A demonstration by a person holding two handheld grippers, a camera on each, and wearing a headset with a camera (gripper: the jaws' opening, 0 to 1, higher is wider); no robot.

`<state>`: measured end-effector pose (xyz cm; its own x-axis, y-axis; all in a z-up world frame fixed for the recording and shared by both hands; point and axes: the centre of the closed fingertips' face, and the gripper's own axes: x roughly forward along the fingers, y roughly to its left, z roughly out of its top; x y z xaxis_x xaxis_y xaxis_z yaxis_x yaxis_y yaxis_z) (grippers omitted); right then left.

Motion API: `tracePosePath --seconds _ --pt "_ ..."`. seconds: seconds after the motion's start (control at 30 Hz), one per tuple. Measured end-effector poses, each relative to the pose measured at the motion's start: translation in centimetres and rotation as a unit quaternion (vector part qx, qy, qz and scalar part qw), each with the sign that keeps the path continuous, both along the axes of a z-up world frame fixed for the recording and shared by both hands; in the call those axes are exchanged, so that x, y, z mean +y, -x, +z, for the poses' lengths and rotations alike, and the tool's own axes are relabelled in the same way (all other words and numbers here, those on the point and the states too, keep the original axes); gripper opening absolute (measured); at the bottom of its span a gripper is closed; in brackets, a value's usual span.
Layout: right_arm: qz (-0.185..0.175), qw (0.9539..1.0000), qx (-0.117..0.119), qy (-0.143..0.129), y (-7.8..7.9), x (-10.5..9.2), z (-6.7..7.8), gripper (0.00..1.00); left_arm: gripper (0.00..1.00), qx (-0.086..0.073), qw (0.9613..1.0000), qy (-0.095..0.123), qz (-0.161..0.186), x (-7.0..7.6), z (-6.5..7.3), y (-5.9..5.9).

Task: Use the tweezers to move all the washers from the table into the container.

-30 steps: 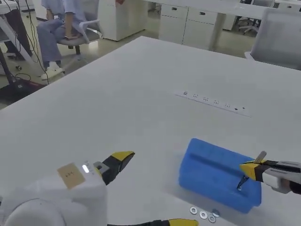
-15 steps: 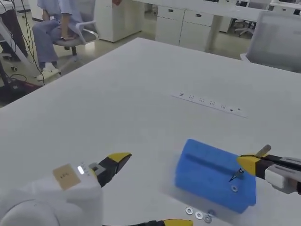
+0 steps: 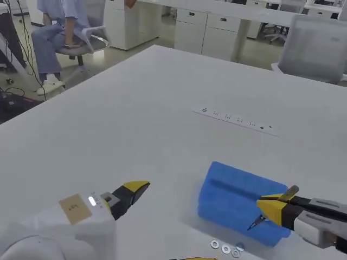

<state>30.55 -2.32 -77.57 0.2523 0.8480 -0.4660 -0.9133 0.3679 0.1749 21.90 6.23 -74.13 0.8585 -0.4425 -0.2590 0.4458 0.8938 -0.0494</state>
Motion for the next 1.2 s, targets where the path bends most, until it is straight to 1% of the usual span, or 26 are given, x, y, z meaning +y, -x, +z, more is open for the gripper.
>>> tracePosePath --seconds 0.03,0.1,0.2,0.3,0.33,0.37,0.4,0.47,0.5,0.57,0.63,0.73,0.8,0.83,0.9,0.97,1.1,1.17,1.2 --pt "0.006 1.0000 -0.002 0.007 0.2 0.1 -0.3 0.03 0.88 0.001 1.0000 0.000 -0.001 0.0 0.0 0.0" --pt "0.011 0.9999 0.004 0.009 0.4 0.2 -1.0 0.03 0.88 0.003 1.0000 -0.002 -0.001 0.0 -0.1 0.0" --pt "0.004 0.9998 0.007 0.016 0.4 0.5 -1.7 0.03 0.88 0.004 1.0000 -0.002 -0.002 0.0 -0.2 0.0" --pt "-0.017 0.9996 0.023 0.009 0.2 0.7 -2.5 0.03 0.88 0.004 1.0000 -0.005 0.000 0.0 -0.2 0.0" --pt "-0.028 0.9989 0.034 0.016 0.2 0.6 -3.0 0.03 0.88 0.002 1.0000 -0.005 0.000 0.0 -0.1 0.0" --pt "-0.040 0.9985 0.032 0.021 0.0 0.4 -3.3 0.03 0.89 -0.003 1.0000 0.000 -0.001 0.0 0.1 0.0" --pt "-0.051 0.9981 0.029 0.016 -0.2 0.4 -3.4 0.03 0.89 -0.009 0.9999 0.010 -0.001 -0.1 0.5 0.0" --pt "-0.072 0.9967 0.036 0.013 -0.4 0.3 -3.7 0.03 0.89 -0.010 0.9999 0.008 0.003 0.1 0.5 0.0" --pt "-0.076 0.9965 0.034 0.011 -0.5 0.3 -3.7 0.03 0.89 -0.007 0.9999 0.010 0.005 0.2 0.4 -0.1" --pt "-0.087 0.9956 0.033 0.010 -0.5 0.4 -3.8 0.03 0.89 -0.007 0.9999 0.014 0.004 0.2 0.4 -0.1" --pt "-0.094 0.9952 0.020 0.020 -0.8 0.4 -4.0 0.03 0.89 -0.010 0.9998 0.015 0.003 0.1 0.5 -0.1" --pt "-0.106 0.9938 0.013 0.031 -1.1 0.2 -4.3 0.03 0.89 -0.008 0.9999 0.013 -0.001 0.0 0.5 -0.1" --pt "-0.108 0.9936 0.011 0.032 -1.1 0.3 -4.3 0.03 0.89 -0.012 0.9998 0.015 -0.001 0.0 0.6 -0.1" --pt "-0.110 0.9931 0.010 0.042 -1.2 0.2 -4.6 0.03 0.89 -0.012 0.9998 0.016 0.000 0.0 0.6 -0.1" --pt "-0.108 0.9927 -0.005 0.054 -1.2 0.1 -4.7 0.03 0.89 -0.009 0.9998 0.018 0.000 0.0 0.6 -0.1" --pt "-0.107 0.9929 0.000 0.051 -1.1 0.3 -4.6 0.03 0.89 -0.010 0.9998 0.019 0.000 0.0 0.6 -0.1" --pt "-0.106 0.9929 -0.002 0.055 -0.9 0.5 -4.6 0.03 0.88 -0.010 0.9998 0.017 0.000 0.0 0.6 -0.1" --pt "-0.111 0.9917 -0.008 0.064 -1.0 0.2 -4.7 0.03 0.88 -0.009 0.9998 0.015 0.000 0.0 0.5 -0.1" --pt "-0.114 0.9914 -0.006 0.063 -1.0 0.2 -4.7 0.03 0.88 -0.010 0.9998 0.016 0.000 0.0 0.6 -0.1"
